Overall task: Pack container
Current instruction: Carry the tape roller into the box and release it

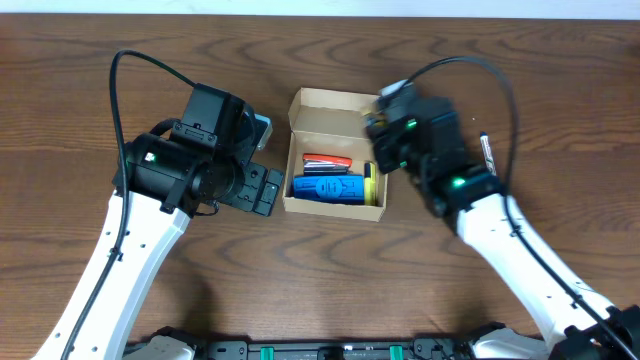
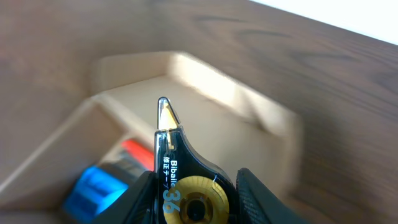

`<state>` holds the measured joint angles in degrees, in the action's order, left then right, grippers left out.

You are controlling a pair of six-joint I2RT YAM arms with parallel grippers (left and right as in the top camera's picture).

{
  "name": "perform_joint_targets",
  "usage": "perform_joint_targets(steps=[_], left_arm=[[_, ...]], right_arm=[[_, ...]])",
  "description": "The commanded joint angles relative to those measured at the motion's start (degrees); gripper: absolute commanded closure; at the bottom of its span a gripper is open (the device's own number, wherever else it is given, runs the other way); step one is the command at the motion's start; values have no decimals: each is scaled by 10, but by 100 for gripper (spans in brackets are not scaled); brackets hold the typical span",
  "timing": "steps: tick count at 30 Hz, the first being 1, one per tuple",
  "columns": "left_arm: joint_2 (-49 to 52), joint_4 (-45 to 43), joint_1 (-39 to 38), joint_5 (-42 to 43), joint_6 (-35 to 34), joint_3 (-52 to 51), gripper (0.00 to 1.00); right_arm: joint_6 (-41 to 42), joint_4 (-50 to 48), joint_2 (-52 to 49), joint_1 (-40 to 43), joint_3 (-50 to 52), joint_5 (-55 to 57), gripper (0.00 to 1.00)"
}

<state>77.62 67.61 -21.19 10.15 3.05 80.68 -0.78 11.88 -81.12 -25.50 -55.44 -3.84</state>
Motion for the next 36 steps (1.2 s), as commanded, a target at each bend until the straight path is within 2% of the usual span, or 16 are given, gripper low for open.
perform_joint_targets(steps=[1, 10, 16, 23, 36], left_arm=[[-1, 3, 2, 0, 6, -4, 5], [-1, 3, 2, 0, 6, -4, 5], [-1, 3, 2, 0, 6, -4, 5], [-1, 3, 2, 0, 6, -4, 5], [-1, 3, 2, 0, 6, -4, 5]], right_arm=[[-46, -7, -29, -40, 0, -10, 74], [-101, -75, -124, -84, 0, -31, 74], [-134, -78, -167, -91, -1, -31, 78], [-189, -78, -202, -91, -1, -28, 80], [-234, -126, -231, -94, -1, -15, 79]])
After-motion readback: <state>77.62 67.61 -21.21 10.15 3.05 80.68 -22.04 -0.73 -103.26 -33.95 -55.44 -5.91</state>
